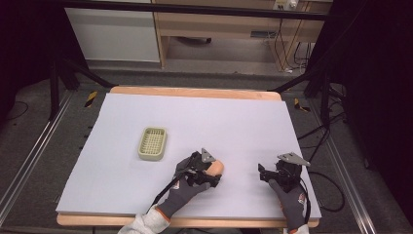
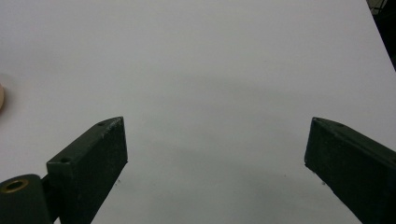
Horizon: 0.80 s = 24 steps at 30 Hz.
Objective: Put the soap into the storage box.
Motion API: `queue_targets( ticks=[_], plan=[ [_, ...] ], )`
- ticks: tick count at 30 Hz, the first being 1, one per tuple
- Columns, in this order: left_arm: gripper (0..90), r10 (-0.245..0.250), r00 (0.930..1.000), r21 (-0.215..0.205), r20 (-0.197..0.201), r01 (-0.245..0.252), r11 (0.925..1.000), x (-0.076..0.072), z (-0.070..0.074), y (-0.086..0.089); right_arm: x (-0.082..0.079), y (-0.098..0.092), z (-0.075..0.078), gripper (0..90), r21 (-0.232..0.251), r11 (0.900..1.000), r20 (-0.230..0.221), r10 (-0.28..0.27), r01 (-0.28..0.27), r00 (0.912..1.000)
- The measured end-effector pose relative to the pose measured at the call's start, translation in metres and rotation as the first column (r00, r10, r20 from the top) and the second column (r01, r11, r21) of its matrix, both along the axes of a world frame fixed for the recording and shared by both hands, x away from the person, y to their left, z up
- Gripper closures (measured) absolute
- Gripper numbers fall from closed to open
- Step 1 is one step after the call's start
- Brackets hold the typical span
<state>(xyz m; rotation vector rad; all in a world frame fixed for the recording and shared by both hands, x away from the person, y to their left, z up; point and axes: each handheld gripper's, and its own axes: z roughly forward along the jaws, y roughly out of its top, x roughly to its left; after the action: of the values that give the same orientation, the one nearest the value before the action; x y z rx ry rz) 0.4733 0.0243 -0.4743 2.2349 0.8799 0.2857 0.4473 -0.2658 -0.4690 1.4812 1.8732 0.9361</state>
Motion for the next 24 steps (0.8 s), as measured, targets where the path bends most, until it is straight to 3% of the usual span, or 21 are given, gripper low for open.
queue_targets(
  ticks=[12,24],
  plan=[
    [27.4,0.006,1.0000,-0.001,-0.004,-0.006,1.0000,0.0037,-0.0025,-0.0032,0.0003,0.0001,-0.0002,6.3,0.004,1.000,-0.002,-0.002,0.003,1.0000],
    [29.0,0.008,0.9998,0.029,0.016,-0.009,0.9995,0.0032,-0.0031,-0.0077,0.0005,0.0001,-0.0006,6.4,0.008,1.000,-0.007,-0.003,0.003,1.0000]
  ],
)
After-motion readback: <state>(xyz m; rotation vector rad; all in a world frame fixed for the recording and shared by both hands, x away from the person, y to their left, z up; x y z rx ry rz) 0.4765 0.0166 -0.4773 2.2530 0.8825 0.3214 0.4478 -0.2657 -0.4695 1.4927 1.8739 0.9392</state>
